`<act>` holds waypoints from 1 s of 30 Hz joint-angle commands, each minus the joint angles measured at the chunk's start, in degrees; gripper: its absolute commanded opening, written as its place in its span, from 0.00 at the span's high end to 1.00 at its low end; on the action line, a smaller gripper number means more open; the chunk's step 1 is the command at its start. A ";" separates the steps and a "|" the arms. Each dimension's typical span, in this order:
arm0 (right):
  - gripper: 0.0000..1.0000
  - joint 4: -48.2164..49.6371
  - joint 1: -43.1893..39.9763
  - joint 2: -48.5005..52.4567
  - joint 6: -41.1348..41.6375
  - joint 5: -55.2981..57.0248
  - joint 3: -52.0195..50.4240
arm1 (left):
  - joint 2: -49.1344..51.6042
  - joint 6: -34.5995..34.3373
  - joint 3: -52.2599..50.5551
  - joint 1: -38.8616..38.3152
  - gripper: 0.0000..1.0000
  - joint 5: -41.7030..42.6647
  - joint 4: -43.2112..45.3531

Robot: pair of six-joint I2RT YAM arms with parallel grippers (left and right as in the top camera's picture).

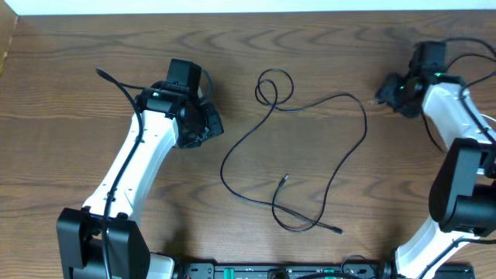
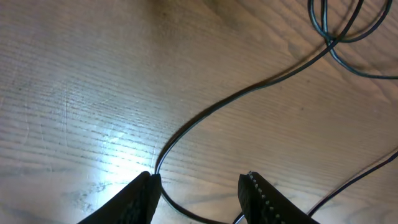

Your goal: Untangle cables

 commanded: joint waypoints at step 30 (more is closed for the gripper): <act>0.95 22.40 3.32 2.99 11.15 9.86 -12.74 | 0.04 0.59 0.37 -0.13 0.54 -0.83 -0.94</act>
